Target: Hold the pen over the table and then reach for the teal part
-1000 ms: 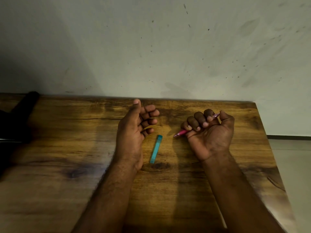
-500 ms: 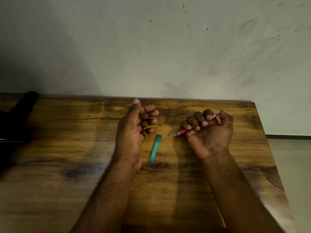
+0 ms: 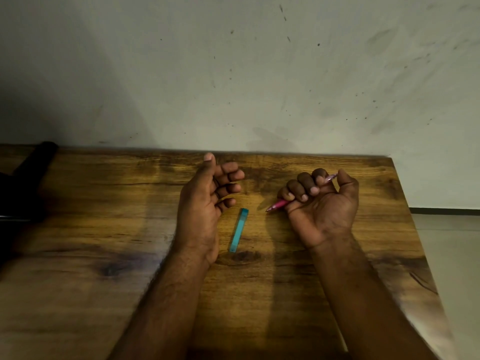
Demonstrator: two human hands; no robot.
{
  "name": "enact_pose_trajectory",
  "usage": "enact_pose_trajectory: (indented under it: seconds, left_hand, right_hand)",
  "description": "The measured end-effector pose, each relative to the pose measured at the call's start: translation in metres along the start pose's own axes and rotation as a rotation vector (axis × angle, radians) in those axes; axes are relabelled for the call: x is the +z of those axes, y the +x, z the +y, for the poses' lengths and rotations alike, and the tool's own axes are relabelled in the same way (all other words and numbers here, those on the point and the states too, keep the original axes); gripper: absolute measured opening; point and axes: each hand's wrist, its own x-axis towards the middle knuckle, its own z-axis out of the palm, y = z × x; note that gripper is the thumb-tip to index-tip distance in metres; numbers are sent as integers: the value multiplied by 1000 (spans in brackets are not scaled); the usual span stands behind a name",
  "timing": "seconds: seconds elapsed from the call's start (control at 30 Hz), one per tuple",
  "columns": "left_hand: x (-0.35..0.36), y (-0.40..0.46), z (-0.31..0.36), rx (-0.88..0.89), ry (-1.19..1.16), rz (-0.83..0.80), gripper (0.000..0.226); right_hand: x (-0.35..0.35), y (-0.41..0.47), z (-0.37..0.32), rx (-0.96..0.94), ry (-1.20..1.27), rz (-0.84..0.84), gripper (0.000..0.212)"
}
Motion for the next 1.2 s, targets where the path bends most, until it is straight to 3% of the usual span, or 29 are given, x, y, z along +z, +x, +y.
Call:
enact_pose_trajectory:
  seconds: [0.53, 0.73, 0.9, 1.2]
  left_hand:
    - [0, 1, -1, -1, -14, -6, 49]
    - [-1, 1, -1, 4, -8, -5, 50]
    - [-1, 1, -1, 6, -3, -4, 48]
    - [-1, 0, 0, 8, -10, -11, 48]
  right_hand:
    - [-1, 0, 0, -19, 23, -4, 45]
    - [2, -1, 0, -59, -22, -34, 35]
    - [1, -1, 0, -53, -11, -37, 44]
    - [0, 0, -1, -81, -13, -19, 34]
